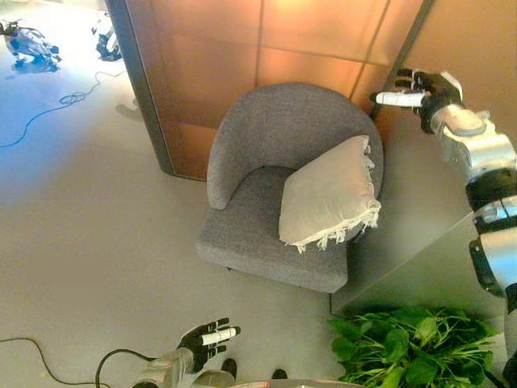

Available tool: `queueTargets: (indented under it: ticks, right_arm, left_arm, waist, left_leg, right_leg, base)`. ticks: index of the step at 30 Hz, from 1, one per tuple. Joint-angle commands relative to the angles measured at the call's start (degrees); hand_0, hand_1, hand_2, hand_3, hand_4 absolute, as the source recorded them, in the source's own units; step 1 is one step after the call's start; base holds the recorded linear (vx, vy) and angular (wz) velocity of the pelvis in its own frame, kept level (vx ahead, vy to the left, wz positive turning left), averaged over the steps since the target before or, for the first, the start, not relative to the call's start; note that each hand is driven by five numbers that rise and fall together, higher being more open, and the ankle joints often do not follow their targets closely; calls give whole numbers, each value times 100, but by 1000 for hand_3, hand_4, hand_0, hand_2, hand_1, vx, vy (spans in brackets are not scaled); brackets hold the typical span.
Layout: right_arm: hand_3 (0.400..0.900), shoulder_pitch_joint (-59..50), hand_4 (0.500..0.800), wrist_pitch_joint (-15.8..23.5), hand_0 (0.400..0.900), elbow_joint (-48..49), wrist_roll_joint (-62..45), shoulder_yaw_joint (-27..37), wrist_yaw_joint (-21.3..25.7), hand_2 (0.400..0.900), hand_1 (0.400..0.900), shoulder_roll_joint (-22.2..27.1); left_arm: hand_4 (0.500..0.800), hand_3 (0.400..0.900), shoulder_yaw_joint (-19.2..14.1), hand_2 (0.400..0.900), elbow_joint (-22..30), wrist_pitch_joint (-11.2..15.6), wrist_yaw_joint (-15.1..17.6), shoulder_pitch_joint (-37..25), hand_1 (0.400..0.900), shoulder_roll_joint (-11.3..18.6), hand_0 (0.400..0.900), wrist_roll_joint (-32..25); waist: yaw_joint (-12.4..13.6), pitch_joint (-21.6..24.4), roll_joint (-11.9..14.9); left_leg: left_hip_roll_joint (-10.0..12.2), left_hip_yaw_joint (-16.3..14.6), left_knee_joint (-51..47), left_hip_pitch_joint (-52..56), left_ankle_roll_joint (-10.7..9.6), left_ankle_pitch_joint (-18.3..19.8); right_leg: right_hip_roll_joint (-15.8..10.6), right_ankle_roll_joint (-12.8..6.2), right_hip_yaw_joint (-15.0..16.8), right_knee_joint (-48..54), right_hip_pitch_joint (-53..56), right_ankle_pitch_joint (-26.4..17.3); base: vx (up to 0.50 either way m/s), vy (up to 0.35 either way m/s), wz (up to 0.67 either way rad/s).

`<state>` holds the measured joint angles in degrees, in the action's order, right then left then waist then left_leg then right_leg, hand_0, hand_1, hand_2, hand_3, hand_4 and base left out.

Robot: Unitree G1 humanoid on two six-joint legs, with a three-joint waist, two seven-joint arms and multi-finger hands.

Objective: Pick up the pillow and put it on the sofa.

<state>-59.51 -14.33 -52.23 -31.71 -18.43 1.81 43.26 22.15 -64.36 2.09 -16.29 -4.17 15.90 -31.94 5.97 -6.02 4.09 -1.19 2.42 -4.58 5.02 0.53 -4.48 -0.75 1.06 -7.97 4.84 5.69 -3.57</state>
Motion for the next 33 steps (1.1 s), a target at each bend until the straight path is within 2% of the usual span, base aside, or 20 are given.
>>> queueTargets:
  ticks: [1, 9, 14, 18, 21, 25, 28, 33]
  right_arm:
    - [900, 742, 800, 489, 900, 149, -393, 467, 172, 900, 900, -61]
    - [900, 3427, 800, 1112, 900, 317, -813, 1255, 214, 900, 900, -1565]
    - [900, 4540, 800, 1508, 900, -358, -1029, 1263, 180, 900, 900, -2368]
    - [900, 4877, 800, 1593, 900, -977, -804, 1100, 242, 900, 900, -2788]
    - [900, 4975, 800, 1613, 900, -1560, -767, 1152, 145, 900, 900, -2927]
    - [900, 5175, 800, 1056, 900, -2282, -616, 1288, -112, 900, 900, -3083]
    - [900, 5279, 800, 841, 900, -2577, -542, 1370, -339, 900, 900, -3127]
    - [900, 5339, 800, 838, 900, -2741, -532, 1442, -463, 900, 900, -3087]
  left_arm:
    - [800, 900, -91, 900, -372, 282, 8, -410, 900, -53, 900, -141]
    - [800, 900, -478, 900, -606, 429, 321, -372, 900, -174, 900, -154]
    - [800, 900, -619, 900, -678, 609, 301, -181, 900, -302, 900, 40]
    - [800, 900, -649, 900, -740, 716, 286, -130, 900, -378, 900, 128]
    - [800, 900, -699, 900, -818, 755, 231, -156, 900, -384, 900, 164]
    - [800, 900, -816, 900, -955, 749, 149, -147, 900, -419, 900, 344]
    - [800, 900, -911, 900, -1036, 748, 79, -123, 900, -425, 900, 443]
    - [800, 900, -990, 900, -1115, 698, 12, -88, 900, -397, 900, 544]
  waist:
    - [-167, 262, 69]
    - [-469, 162, -60]
    - [-485, 188, -127]
    - [-461, 205, -166]
    - [-444, 204, -186]
    - [-418, 244, -238]
    - [-415, 270, -275]
    - [-437, 337, -314]
  left_leg:
    - [72, -224, 173, -30, -187, 541]
    - [88, -427, 145, 15, -130, 591]
    - [82, -494, 107, 69, -100, 580]
    - [62, -492, 103, 67, -78, 566]
    - [44, -469, 107, 63, -58, 561]
    - [-1, -392, 105, 96, -29, 553]
    - [-33, -330, 113, 128, -14, 553]
    - [-58, -270, 103, 163, -7, 551]
  right_leg:
    - [-229, -304, 23, -464, -31, 440]
    - [-185, -315, 219, -467, -85, 444]
    - [-165, -344, 244, -440, -51, 434]
    - [-151, -349, 253, -436, -45, 426]
    - [-143, -346, 243, -447, -43, 425]
    - [-131, -335, 219, -442, 6, 416]
    - [-120, -331, 235, -447, 40, 416]
    - [-102, -339, 281, -445, 61, 415]
  base:
    - [-42, 18, -20]
    - [-39, 22, -17]
    - [-8, 10, -9]
    - [-4, 5, -3]
    - [0, 0, 0]
    - [5, 3, 2]
    - [10, 2, -1]
    - [27, 3, -4]
